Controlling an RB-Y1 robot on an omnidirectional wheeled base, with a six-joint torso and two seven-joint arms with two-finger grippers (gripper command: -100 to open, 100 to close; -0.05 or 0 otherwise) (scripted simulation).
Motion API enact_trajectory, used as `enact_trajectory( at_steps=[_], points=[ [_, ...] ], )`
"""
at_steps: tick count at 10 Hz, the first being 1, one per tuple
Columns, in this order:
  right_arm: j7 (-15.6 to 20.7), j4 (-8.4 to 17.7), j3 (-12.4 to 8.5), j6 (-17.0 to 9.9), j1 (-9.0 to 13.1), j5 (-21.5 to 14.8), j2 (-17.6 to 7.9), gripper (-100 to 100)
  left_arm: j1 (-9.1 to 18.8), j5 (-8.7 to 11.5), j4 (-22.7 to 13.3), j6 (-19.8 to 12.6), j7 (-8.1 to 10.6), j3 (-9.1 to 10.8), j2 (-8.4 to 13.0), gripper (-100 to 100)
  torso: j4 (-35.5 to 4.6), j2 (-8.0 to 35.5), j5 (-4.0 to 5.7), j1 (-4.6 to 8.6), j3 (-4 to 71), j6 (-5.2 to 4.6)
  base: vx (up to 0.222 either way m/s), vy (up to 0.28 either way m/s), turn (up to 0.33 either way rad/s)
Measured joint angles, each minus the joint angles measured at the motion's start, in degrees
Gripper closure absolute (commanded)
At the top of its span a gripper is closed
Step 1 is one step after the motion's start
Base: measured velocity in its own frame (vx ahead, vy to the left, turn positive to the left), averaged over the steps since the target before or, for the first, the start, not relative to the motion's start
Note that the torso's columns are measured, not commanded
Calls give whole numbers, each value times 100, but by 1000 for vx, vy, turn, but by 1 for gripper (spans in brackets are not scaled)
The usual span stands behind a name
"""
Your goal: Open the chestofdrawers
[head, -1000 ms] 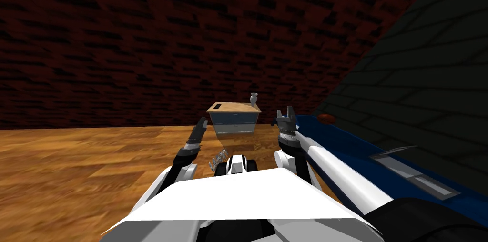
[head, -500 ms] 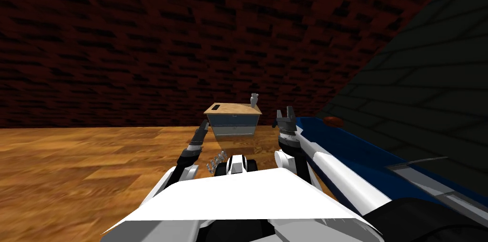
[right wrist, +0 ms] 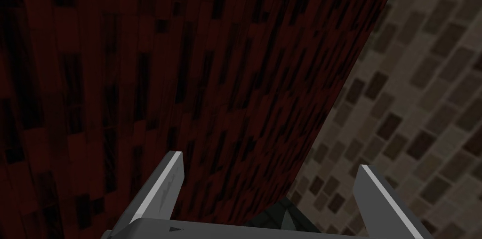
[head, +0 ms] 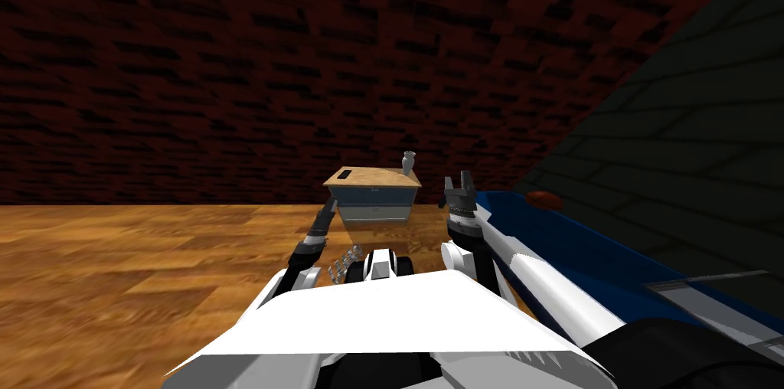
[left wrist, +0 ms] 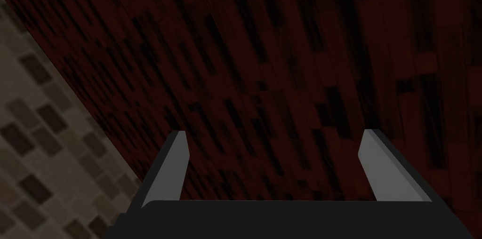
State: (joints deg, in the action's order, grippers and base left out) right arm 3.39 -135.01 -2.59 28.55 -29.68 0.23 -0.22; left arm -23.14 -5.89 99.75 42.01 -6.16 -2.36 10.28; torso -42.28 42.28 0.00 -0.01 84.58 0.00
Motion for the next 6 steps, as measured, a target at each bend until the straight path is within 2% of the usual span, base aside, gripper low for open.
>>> enact_trajectory(
  at_steps=[6],
  points=[
    [0, 0, 0, 0, 0, 0, 0, 0, 213, -2, -945, 527, -86, -38, -44, -100, -2, 6, 0, 0, -4, 0, 98, -56, 32]
  ],
)
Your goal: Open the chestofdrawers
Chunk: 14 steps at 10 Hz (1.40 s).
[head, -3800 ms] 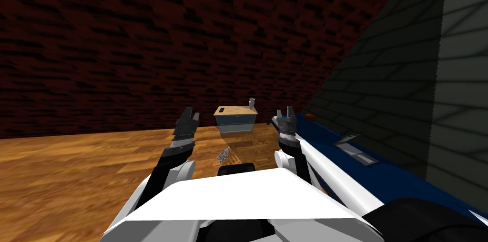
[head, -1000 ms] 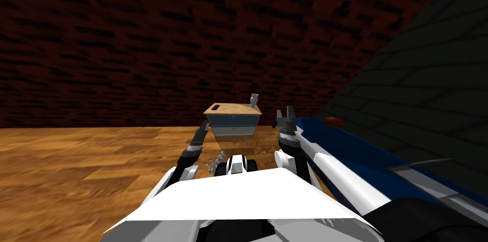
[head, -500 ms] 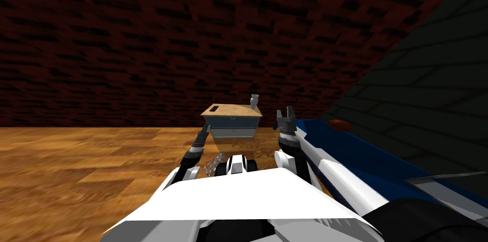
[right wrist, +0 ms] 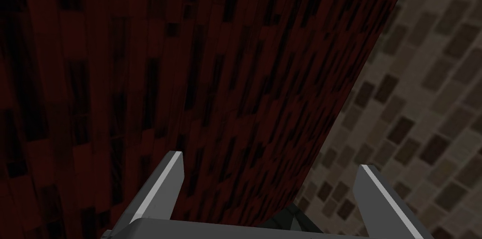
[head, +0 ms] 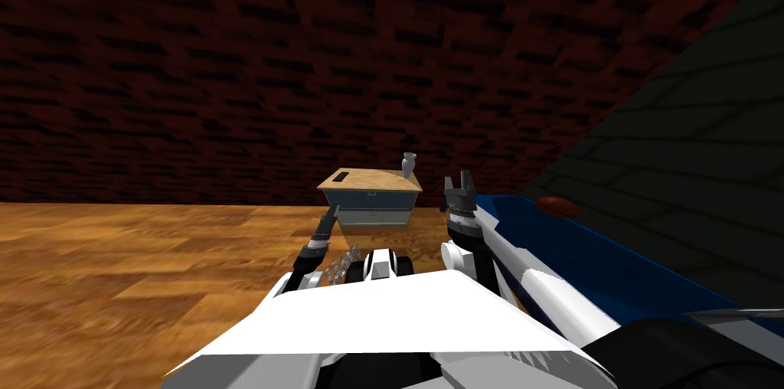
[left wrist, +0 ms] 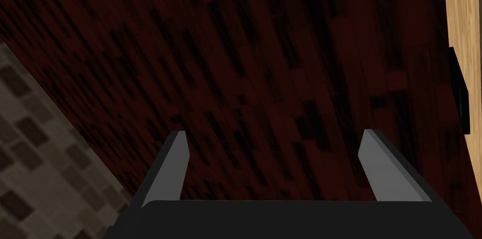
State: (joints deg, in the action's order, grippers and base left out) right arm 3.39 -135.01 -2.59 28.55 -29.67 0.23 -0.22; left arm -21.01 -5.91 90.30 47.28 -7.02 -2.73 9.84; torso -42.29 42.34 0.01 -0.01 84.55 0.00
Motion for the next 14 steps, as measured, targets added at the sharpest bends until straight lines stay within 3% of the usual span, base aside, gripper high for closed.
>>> enact_trajectory(
  at_steps=[14],
  points=[
    [0, 0, 0, 0, 0, 0, 0, 0, 531, 21, -2217, 1099, -146, -61, -163, -100, 0, -1, -1, 0, 0, 0, 89, -53, 30]
  ],
)
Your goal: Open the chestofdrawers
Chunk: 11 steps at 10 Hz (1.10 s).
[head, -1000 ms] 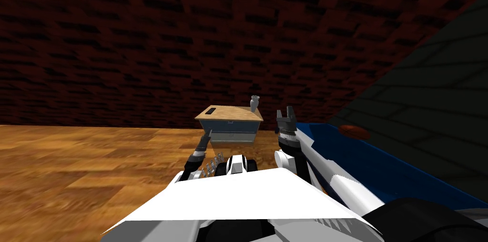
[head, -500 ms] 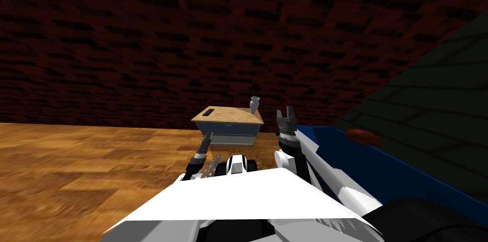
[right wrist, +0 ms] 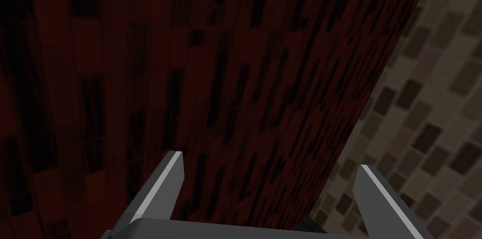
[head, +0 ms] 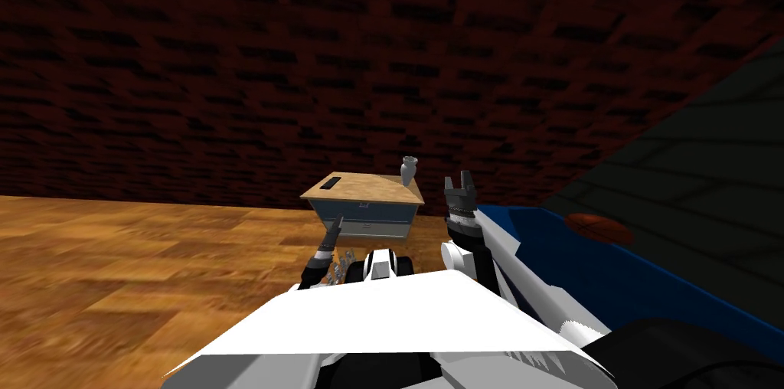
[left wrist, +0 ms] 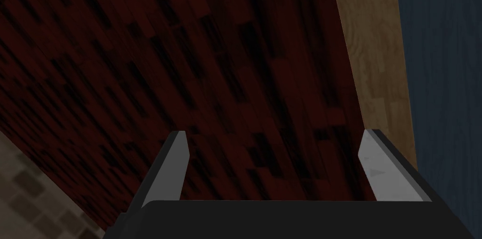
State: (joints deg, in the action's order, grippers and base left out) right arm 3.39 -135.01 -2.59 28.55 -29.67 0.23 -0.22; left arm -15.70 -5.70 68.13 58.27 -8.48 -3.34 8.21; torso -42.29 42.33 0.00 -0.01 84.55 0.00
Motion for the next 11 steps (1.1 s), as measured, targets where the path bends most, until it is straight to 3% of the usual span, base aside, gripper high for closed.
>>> enact_trajectory(
  at_steps=[11],
  points=[
    [0, 0, 0, 0, 0, 0, 0, 0, 399, 13, -1739, 820, -120, -49, -145, -100, 1, -3, 0, -2, 3, 0, 84, -52, 26]
  ],
)
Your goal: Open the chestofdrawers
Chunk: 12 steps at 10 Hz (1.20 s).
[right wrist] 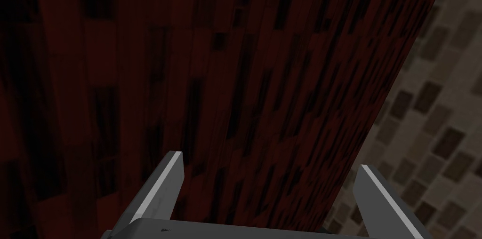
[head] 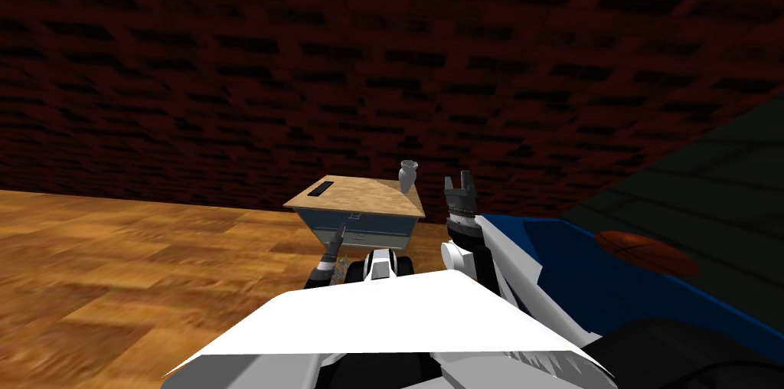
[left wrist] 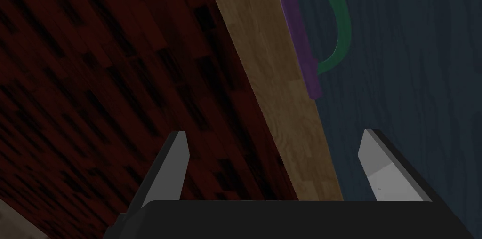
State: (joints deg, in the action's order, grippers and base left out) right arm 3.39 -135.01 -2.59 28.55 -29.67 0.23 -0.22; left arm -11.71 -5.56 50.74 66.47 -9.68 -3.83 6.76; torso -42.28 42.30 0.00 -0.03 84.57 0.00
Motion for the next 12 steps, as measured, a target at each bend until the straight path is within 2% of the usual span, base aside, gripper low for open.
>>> enact_trajectory(
  at_steps=[5, 9, 10, 12],
  points=[
    [0, 0, 0, 0, 0, 0, 0, 0, 124, -3, -668, 308, -56, -32, -50, -100, 2, -10, 2, 10, 5, 0, 67, -52, 23],
    [0, 1, 0, 0, 1, 0, 0, 0, 264, 6, -1149, 538, -85, -36, -108, -100, -3, 7, -1, 0, -6, 0, 1, -2, 2],
    [0, 1, 0, 0, 1, 0, 0, 0, 266, 6, -1162, 550, -86, -37, -111, -100, -1, -1, 1, 3, -1, 0, -14, -17, 1],
    [0, 0, 0, 0, 1, 0, 0, 0, 399, 23, -1022, 307, -30, -13, -69, -100, -1, -1, 3, 10, -1, 0, -21, -28, 1]
  ],
)
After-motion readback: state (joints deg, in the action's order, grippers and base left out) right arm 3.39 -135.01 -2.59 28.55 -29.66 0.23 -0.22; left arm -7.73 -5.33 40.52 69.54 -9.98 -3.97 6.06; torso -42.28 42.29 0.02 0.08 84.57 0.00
